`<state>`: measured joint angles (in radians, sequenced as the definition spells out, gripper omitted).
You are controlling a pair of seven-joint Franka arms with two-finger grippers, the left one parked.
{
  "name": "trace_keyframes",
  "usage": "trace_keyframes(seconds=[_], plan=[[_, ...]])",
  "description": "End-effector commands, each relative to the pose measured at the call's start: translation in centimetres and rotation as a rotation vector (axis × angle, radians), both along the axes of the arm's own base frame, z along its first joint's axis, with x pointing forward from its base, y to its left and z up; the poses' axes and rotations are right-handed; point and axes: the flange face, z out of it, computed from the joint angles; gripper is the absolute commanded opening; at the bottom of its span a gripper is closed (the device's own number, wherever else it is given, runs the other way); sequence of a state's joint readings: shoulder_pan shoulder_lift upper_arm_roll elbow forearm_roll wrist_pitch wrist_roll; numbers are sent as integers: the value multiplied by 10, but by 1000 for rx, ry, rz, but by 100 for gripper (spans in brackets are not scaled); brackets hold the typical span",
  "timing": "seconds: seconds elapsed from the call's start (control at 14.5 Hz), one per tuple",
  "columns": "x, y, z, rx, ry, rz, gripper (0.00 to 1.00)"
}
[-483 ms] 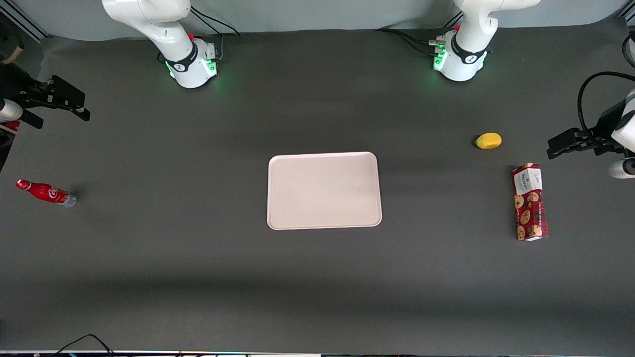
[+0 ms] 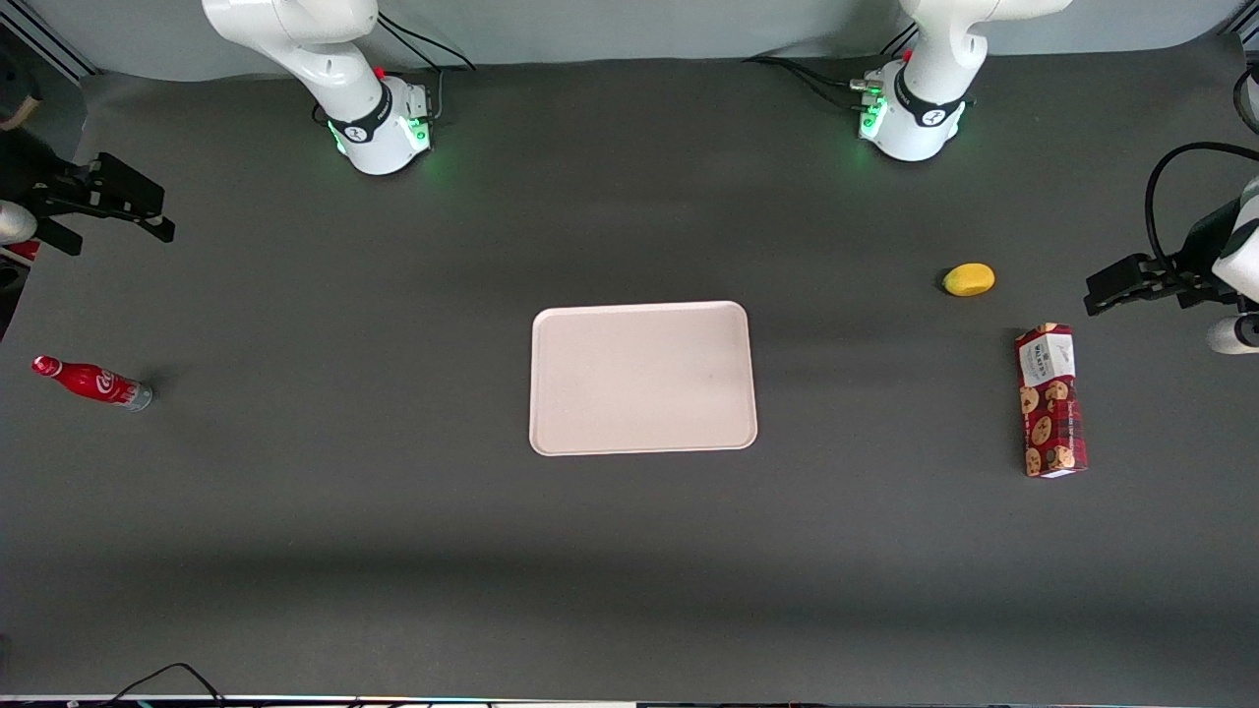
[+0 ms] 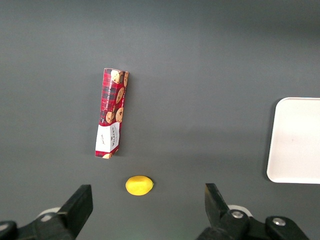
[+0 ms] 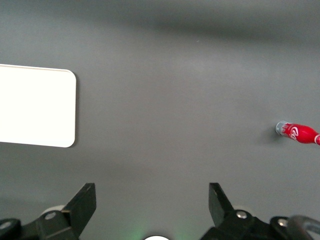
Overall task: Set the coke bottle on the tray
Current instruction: 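Move the right gripper down over the red Coca-Cola bottle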
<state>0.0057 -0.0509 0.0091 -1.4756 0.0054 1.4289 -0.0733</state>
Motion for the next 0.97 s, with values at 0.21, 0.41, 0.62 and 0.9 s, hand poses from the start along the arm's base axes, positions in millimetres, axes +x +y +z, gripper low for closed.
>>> trace_keyframes(seconds=[0.21,0.41,0.62,0.9], plan=[[-20,-163,-5,3,22,137,100],[-10,-230,-40,-73,32,291,100],[-6,-305,-104,-48,3,416,100],[12,-359,-186,-31,-37,584,100]])
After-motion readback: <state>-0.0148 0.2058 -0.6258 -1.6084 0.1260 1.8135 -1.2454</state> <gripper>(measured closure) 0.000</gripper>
